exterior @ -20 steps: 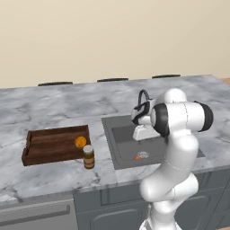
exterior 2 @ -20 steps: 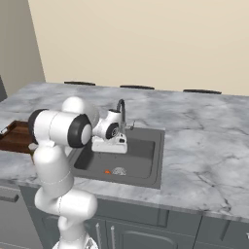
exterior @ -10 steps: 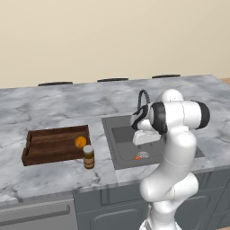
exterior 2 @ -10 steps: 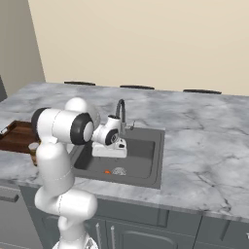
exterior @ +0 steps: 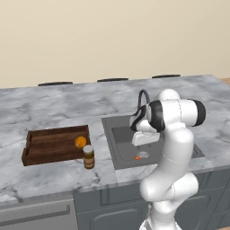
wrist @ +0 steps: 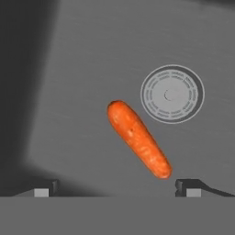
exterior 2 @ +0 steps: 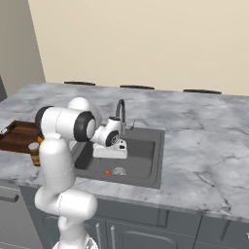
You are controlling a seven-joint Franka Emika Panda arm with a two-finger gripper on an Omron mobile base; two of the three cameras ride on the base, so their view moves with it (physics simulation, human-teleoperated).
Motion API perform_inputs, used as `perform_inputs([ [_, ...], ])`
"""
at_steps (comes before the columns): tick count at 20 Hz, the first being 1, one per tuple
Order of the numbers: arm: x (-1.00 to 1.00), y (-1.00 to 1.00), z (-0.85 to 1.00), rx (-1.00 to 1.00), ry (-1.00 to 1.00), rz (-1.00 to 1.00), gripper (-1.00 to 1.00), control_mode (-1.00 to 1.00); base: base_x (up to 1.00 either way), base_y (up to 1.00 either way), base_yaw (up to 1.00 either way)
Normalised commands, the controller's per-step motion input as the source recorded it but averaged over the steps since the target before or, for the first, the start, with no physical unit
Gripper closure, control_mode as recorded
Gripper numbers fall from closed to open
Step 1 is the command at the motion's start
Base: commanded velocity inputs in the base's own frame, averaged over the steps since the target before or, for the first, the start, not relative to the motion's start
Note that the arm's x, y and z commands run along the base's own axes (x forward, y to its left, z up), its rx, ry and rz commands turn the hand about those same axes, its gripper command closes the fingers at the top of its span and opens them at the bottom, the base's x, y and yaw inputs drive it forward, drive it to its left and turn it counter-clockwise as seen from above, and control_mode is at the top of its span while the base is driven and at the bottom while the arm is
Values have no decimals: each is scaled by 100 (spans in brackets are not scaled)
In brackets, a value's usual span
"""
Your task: Pick up all produce items and place them in the sink. Turn on the sink faucet to wash them. Then turn the sink off and put them in the tray.
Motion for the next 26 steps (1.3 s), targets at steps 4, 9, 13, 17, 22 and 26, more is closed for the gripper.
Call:
perform_inputs([
  [4, 11, 0, -14, 0, 0, 0, -100, -100, 0, 0, 0],
  [9, 13, 0, -15, 0, 0, 0, -100, -100, 0, 0, 0],
  [13, 15, 0, -23, 0, 0, 0, -100, -100, 0, 0, 0],
  [17, 15, 0, -27, 0, 0, 0, -100, -100, 0, 0, 0],
  [22, 14, 0, -32, 0, 0, 0, -100, -100, 0, 0, 0],
  [26, 2, 0, -26, 0, -1, 0, -100, -100, 0, 0, 0],
])
